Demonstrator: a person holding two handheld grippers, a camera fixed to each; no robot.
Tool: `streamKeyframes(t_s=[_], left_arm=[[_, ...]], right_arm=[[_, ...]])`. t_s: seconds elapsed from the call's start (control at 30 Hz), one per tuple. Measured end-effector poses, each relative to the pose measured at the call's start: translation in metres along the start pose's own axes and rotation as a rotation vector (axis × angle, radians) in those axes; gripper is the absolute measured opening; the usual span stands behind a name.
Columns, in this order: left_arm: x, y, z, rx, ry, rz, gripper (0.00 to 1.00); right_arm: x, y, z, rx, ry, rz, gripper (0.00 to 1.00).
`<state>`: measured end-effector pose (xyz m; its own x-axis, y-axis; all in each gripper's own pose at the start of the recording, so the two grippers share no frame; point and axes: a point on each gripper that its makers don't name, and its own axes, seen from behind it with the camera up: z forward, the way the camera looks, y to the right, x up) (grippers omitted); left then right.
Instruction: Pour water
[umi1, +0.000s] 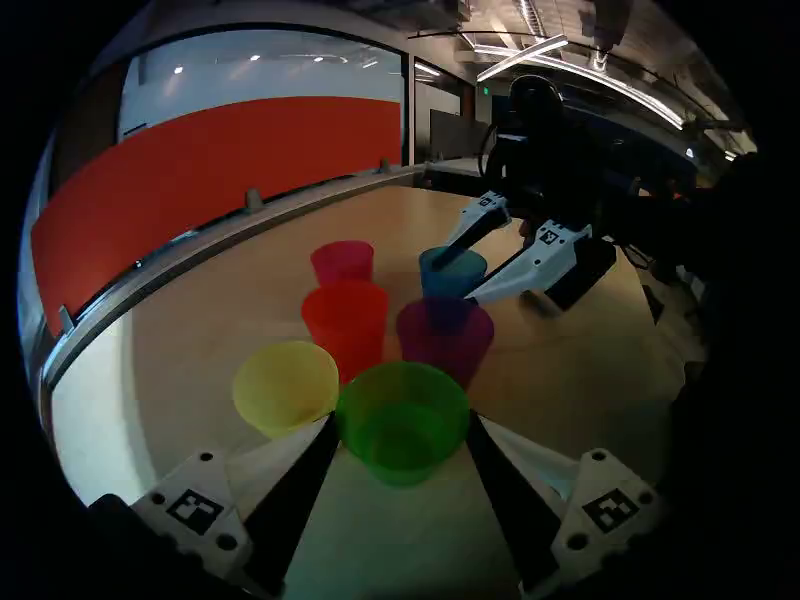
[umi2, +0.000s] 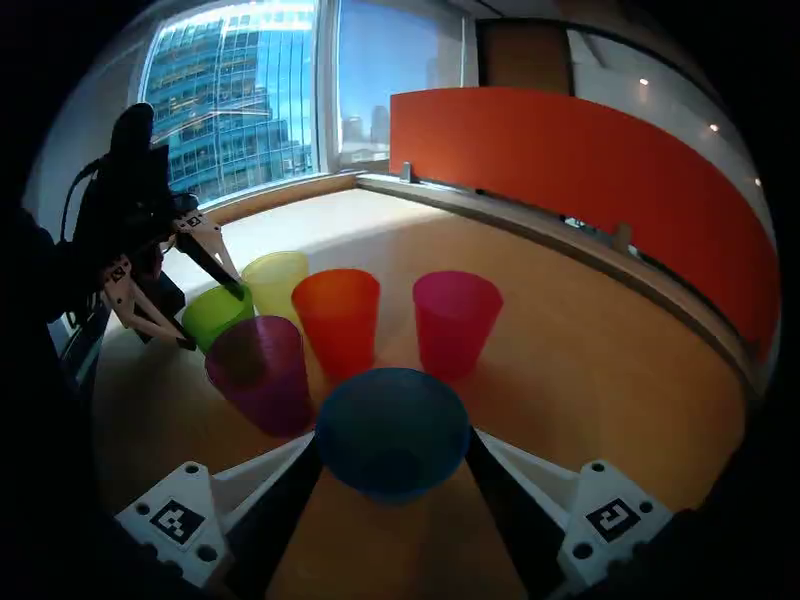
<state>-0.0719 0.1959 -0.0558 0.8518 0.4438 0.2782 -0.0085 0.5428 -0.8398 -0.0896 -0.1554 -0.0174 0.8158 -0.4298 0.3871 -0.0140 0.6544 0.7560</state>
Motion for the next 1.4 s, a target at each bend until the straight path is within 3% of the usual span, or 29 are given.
streamKeyframes(t_s=[0.2, 0.5, 1.0, 1.4], left_arm=[[0.000, -0.001, -0.003, 0.007, 0.002, -0.007, 0.97], [-0.009, -0.004, -0.010, 0.034, -0.011, -0.004, 0.97], [-0.018, -0.013, -0.042, 0.117, 0.021, -0.065, 0.97], [-0.013, -0.025, -0.067, 0.208, 0.090, -0.100, 0.97]], right_arm=[[0.001, 0.002, -0.005, -0.010, 0.009, 0.005, 1.00], [0.000, 0.003, -0.014, -0.030, 0.021, 0.012, 1.00], [-0.007, -0.002, -0.043, -0.063, 0.042, 0.039, 1.00], [-0.011, -0.005, -0.070, -0.123, 0.077, 0.051, 1.00]])
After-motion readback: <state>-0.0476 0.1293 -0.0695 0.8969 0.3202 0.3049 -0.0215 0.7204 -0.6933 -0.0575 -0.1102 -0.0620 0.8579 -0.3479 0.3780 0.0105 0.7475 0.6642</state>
